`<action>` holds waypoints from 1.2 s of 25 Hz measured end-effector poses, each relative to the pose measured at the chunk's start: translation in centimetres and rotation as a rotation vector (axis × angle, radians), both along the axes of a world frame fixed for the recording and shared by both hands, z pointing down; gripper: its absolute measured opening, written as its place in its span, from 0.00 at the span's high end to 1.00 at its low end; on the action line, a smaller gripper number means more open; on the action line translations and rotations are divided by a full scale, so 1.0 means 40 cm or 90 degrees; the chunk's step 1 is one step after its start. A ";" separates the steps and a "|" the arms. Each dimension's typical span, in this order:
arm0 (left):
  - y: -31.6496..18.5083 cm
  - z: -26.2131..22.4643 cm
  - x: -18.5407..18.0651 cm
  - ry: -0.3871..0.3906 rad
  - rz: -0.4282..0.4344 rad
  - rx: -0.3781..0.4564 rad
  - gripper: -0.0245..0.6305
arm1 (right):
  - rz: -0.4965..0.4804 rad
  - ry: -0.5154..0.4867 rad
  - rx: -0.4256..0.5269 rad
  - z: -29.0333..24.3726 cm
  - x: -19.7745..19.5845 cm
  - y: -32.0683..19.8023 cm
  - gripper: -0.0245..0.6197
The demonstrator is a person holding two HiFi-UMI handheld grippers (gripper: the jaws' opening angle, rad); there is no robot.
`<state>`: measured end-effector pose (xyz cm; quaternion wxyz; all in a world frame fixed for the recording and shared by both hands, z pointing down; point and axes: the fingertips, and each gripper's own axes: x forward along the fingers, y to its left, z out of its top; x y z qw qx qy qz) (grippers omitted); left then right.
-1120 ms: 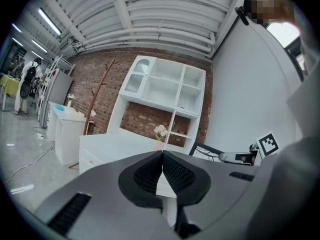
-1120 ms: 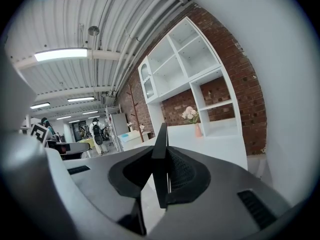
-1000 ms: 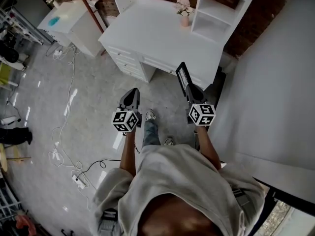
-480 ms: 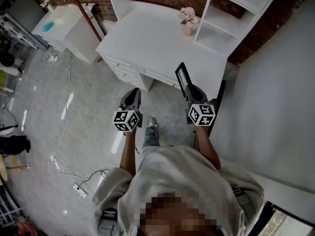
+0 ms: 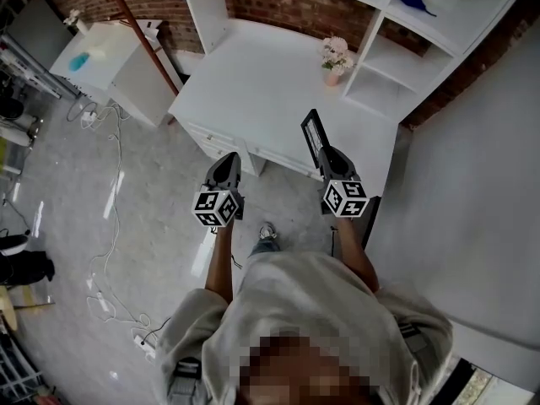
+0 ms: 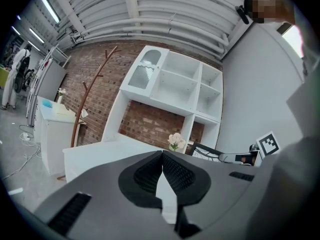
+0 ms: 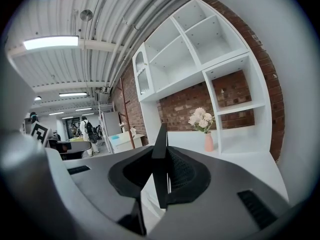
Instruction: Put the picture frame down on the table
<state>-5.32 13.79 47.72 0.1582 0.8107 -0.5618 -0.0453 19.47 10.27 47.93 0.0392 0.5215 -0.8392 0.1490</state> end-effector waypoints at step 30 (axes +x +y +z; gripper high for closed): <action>-0.332 0.055 -0.162 0.015 0.080 -0.015 0.94 | 0.067 0.010 -0.019 0.049 -0.173 -0.253 0.84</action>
